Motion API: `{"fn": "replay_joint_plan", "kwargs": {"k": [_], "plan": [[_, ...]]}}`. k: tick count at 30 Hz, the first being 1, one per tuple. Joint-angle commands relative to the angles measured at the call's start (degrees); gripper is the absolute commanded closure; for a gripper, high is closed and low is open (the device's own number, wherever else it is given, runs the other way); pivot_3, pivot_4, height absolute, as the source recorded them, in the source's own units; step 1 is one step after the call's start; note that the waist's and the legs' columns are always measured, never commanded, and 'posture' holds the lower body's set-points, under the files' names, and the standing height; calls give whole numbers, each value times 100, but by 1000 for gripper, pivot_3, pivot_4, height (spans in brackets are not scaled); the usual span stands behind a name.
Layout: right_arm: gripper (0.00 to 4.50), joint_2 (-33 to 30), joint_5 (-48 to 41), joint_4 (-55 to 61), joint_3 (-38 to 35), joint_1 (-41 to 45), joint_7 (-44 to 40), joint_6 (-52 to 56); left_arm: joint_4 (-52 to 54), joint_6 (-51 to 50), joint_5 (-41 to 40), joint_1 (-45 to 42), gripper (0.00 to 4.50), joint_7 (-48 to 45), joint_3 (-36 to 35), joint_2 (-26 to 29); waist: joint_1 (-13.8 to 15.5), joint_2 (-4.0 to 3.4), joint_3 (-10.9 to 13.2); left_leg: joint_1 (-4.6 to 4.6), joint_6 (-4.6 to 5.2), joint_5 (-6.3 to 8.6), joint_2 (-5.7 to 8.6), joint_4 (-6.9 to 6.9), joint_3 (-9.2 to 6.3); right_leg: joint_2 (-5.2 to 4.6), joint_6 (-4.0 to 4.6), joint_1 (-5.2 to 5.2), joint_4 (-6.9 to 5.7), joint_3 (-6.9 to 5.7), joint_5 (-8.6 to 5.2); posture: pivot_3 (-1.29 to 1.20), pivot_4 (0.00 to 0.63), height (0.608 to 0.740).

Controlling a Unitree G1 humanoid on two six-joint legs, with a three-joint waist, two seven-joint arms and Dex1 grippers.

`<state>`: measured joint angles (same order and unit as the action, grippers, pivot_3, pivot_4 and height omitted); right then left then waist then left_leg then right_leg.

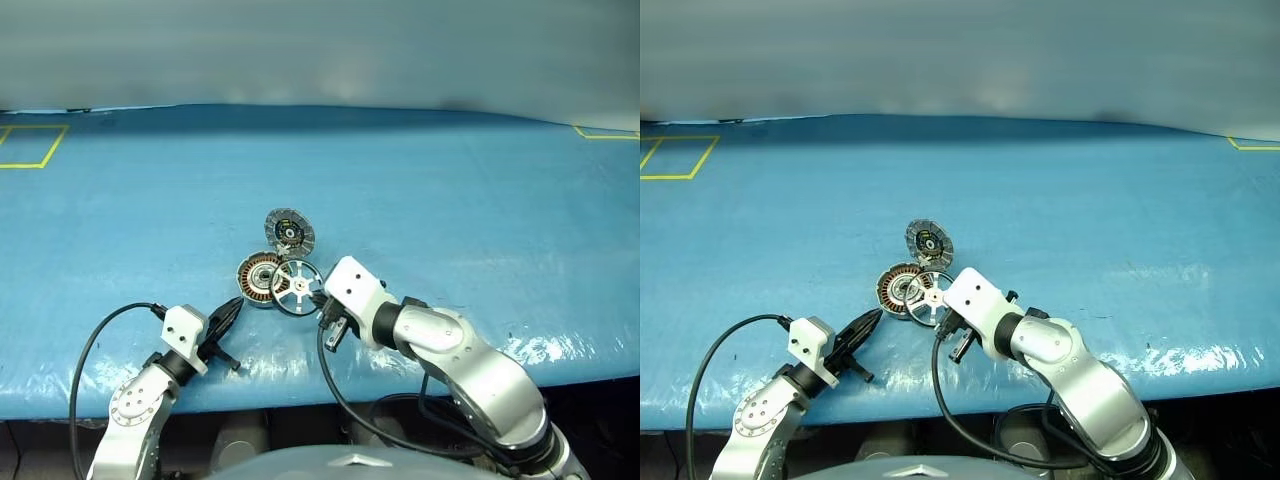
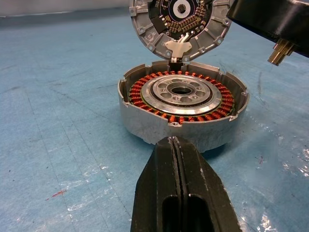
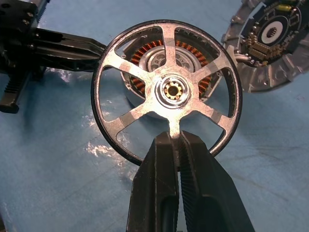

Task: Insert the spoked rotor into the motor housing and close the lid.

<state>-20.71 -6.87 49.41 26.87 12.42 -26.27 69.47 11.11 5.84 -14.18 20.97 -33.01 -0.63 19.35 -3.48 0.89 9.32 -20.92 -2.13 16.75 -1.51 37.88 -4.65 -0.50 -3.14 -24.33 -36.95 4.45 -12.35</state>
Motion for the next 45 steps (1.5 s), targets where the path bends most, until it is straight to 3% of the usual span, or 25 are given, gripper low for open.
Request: {"fn": "replay_joint_plan", "kwargs": {"k": [1, 8, 14, 45], "plan": [[4473, 167, -104, -112, 128, 240, 88, -316, 94, 101, -29, -9, 4500, -2, -58, 2, -5, 0, 0, 0, 0, 0, 0, 1, 0, 0, 0, 0, 0, 0, 0, 0, 150, 740], [4473, 844, 218, -1360, 291, 715, 685, -1085, 20, 486, 15, -55, 4500, 92, -72, -171, -8, 0, 0, 1, -1, 0, 0, 3, 1, 0, 0, 1, -2, 1, 2, 0, 150, 740], [4473, 1010, 394, -1935, 459, 804, 811, -1539, -93, 670, 1, -67, 4500, 79, -78, -262, 2, 0, 0, -4, -1, 0, 1, 1, 0, -2, -11, -2, 1, -1, 9, 0, 150, 740], [4473, 874, 493, -2203, 677, 565, 663, -1669, 222, 426, 92, 61, 4500, 347, 149, -254, 5, -1, 0, -4, 0, 0, 0, 2, -1, -2, -8, -2, 0, -3, 6, 0, 150, 740]]}}
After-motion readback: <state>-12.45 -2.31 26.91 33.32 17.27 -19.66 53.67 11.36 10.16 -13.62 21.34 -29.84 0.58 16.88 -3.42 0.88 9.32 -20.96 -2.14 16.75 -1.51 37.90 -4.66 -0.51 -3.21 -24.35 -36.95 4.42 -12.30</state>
